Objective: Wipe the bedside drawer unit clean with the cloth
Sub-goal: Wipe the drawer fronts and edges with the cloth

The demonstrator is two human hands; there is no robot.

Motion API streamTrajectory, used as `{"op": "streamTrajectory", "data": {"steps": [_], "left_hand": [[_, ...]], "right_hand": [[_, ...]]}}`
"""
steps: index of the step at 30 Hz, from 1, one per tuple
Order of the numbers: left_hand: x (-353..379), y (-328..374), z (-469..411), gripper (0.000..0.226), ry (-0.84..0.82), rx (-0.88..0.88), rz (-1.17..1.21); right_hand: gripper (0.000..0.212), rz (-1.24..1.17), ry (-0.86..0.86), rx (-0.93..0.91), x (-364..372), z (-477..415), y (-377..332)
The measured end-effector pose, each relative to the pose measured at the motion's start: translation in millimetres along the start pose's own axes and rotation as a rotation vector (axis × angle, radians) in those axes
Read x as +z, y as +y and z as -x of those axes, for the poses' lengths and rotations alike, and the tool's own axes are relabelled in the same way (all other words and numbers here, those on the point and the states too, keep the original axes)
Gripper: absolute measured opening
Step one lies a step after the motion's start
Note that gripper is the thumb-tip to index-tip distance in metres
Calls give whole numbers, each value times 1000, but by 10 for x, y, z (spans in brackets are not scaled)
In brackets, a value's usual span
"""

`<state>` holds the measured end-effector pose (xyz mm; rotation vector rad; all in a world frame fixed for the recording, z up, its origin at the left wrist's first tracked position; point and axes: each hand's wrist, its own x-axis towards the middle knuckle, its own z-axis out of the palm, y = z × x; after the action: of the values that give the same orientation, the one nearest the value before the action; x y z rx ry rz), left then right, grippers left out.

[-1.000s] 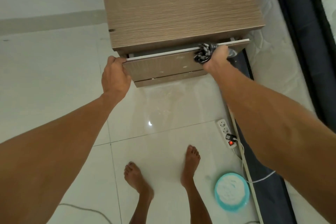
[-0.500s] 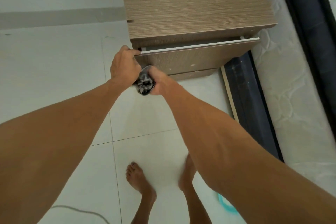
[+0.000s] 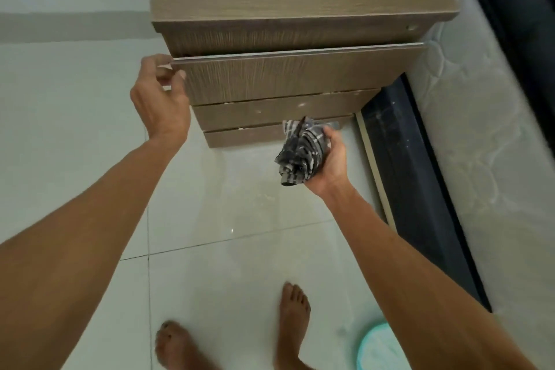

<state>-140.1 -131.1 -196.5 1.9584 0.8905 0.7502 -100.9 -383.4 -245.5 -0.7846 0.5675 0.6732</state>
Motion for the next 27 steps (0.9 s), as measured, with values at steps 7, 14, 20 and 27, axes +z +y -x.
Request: {"op": "streamTrajectory", "data": {"steps": [7,14,20,27], "left_hand": [[135,-239,-68,25,73,160,85],[351,-536,-122,25,178,333,210],[455,-731,-199,26,259,528,250],[480,-805,-257,26,297,585,285]], "right_hand": [[18,-98,80,-357,-121,-476,-332],[37,-122,472,-864,-336,-815,-938],[37,93,439,-1096,-286,-1233,-1000],[78,529,309,-1418,196,-1605,-279]]}}
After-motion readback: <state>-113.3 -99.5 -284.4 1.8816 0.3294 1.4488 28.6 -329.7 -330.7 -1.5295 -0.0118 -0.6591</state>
